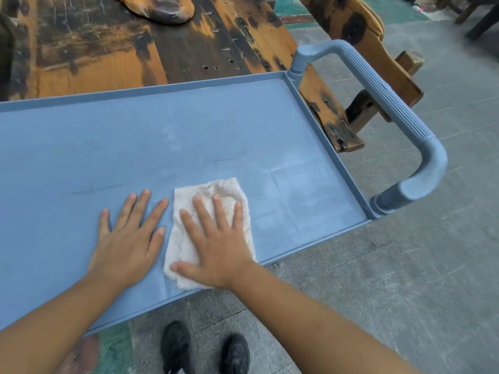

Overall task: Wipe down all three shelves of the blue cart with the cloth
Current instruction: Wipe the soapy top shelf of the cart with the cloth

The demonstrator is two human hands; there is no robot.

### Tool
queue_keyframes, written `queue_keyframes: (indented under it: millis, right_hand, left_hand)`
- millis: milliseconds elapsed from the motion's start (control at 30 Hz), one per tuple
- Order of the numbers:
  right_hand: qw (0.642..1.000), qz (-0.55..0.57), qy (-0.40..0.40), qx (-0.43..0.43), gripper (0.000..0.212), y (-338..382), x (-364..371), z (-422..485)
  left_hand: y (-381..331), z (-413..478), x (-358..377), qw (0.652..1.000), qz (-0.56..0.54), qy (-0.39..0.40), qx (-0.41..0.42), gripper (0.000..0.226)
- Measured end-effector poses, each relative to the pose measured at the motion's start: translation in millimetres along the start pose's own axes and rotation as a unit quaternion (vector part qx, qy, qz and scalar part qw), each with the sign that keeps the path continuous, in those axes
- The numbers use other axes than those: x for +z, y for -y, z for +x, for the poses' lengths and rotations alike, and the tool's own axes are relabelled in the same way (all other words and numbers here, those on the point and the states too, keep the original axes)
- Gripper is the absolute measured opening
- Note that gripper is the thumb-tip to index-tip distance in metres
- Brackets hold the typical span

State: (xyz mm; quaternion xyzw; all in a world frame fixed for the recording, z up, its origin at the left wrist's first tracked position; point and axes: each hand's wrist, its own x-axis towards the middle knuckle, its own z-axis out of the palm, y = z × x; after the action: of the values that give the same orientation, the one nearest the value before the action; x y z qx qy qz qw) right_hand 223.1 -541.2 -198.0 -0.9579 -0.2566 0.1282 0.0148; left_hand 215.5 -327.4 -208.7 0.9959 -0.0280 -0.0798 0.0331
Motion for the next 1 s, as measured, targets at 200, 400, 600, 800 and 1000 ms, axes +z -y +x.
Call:
queue_keyframes:
  millis: [200,400,600,800,1000]
  right_hand:
    - [0.999,0.002,-0.018,-0.036,0.093,-34,-5,-3]
    - [0.999,-0.002,-0.022,0.027,0.088,-105,-13,-4]
    - [0.987,-0.027,-0.007,0.161,0.088,-204,-21,-28]
    - [0.968,0.014,-0.028,0.250,0.094,-214,-15,-43]
    - [0.927,0.007,-0.033,0.373,0.101,-181,-6,-66]
  left_hand:
    - [-1,1,1,1.000,0.001,0.001,0.003,0.061]
    - [-4,-1,-3,1.000,-0.019,-0.008,-0.011,0.063]
    - [-7,-2,-7,1.000,-0.027,-0.006,-0.014,0.065]
    - [-7,-1,-6,1.000,-0.004,-0.004,-0.015,0.069]
    - [-5,2,-3,1.000,-0.003,-0.009,-0.014,0.072]
